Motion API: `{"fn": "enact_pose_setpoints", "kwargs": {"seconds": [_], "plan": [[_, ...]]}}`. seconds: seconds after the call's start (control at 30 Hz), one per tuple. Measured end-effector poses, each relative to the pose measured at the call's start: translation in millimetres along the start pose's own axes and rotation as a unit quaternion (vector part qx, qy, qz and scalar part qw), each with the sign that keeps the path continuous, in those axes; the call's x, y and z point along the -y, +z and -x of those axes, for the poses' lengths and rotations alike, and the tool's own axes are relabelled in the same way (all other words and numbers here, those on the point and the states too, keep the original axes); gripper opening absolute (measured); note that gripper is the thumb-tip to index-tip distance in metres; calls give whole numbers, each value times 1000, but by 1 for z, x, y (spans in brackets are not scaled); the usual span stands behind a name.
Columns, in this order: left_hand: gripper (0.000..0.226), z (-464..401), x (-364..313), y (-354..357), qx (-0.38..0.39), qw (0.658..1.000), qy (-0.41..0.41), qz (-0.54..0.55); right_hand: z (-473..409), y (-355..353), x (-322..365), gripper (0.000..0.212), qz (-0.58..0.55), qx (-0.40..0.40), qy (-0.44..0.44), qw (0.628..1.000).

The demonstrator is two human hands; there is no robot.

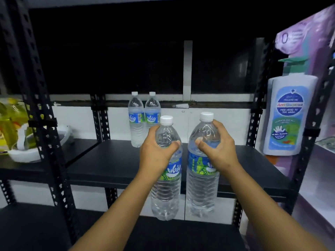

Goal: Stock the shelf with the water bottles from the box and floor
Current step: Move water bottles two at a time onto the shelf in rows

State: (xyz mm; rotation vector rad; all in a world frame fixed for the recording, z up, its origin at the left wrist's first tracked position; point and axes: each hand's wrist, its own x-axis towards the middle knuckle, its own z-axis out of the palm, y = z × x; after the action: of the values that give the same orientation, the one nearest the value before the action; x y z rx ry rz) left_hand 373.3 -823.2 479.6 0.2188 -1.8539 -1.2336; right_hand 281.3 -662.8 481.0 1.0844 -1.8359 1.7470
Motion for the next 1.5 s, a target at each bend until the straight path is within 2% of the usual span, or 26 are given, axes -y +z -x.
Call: {"fn": "enact_pose_setpoints", "kwargs": {"seconds": [0.27, 0.4, 0.57, 0.8, 0.97, 1.17, 1.5], "plan": [[62, -46, -4, 5, 2, 1000, -2, 20, -43, 15, -10, 57, -5, -22, -4, 1000], [56, -65, -3, 9, 4, 1000, -9, 19, -59, 19, -19, 53, -13, -45, 10, 999], [70, -83, -5, 14, -3, 1000, -4, 7, -77, 20, -26, 59, 2, -54, 4, 999], [62, -106, 6, 32, 12, 1000, -5, -14, -95, 33, -48, 54, 14, -36, -2, 999], [63, -121, 24, 38, -7, 1000, -15, -7, -108, 39, -63, 57, 9, -5, -1, 1000], [61, -132, 31, 45, -6, 1000, 5, -14, -121, 43, -77, 52, 3, 10, 2, 1000], [74, -141, 43, 51, 8, 1000, 4, -11, -126, 45, -89, 54, -9, 24, 39, 999]]}}
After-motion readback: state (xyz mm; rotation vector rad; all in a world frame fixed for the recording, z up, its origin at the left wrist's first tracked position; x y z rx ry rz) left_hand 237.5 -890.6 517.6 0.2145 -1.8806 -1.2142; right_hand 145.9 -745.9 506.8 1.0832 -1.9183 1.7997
